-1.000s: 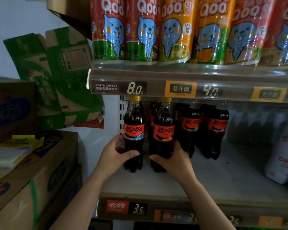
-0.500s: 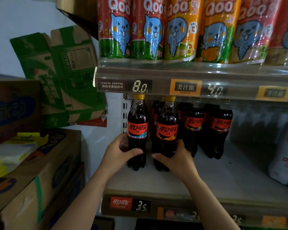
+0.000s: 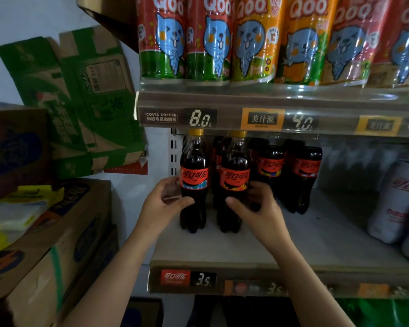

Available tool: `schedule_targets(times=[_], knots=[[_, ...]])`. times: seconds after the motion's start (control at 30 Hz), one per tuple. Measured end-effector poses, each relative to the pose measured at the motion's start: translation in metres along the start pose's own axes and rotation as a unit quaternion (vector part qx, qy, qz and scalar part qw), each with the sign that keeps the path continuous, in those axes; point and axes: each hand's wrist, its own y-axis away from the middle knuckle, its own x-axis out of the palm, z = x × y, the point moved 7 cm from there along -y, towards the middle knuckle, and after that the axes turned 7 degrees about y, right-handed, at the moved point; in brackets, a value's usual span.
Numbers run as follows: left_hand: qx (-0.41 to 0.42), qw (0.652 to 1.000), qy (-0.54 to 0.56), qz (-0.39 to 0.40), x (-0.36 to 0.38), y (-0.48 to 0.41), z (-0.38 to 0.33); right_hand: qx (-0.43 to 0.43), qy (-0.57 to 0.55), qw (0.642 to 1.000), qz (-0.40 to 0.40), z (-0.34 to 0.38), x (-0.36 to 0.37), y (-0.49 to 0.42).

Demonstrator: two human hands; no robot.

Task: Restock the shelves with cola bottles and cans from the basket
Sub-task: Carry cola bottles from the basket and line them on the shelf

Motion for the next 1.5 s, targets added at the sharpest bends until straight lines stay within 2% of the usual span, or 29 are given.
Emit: schedule_targets(times=[0.07, 0.23, 0.47, 0.7, 1.03, 1.2, 1.5], knots=[[0.017, 1.0, 0.008, -0.019, -0.007, 0.001, -0.013, -0.004, -0.027, 0.999, -0.036, 0.008, -0.01, 0.004], [0.055, 0.997, 0.024, -0.051, -0.01, 0.02, -0.044, -0.02, -0.012, 0.997, -0.076, 0.025, -0.027, 0.021], [0.07, 0.994, 0.062, -0.063, -0.003, 0.091, -0.08, -0.015, -0.046, 0.997, -0.065, 0.05, -0.055, 0.081], [0.002, 0.991, 0.117, -0.062, 0.019, 0.206, -0.104, 0.024, -0.105, 0.994, -0.022, 0.055, -0.088, 0.175], [-0.056, 0.989, 0.112, -0.076, 0.014, 0.372, -0.153, 0.104, -0.15, 0.983, -0.005, 0.069, -0.149, 0.329], [-0.065, 0.99, 0.105, -0.069, 0.001, 0.449, -0.185, 0.118, -0.169, 0.978, -0.02, 0.096, -0.184, 0.411], [-0.097, 0.987, 0.128, 0.004, -0.032, 0.62, -0.258, 0.103, -0.123, 0.987, -0.016, 0.18, -0.25, 0.586]])
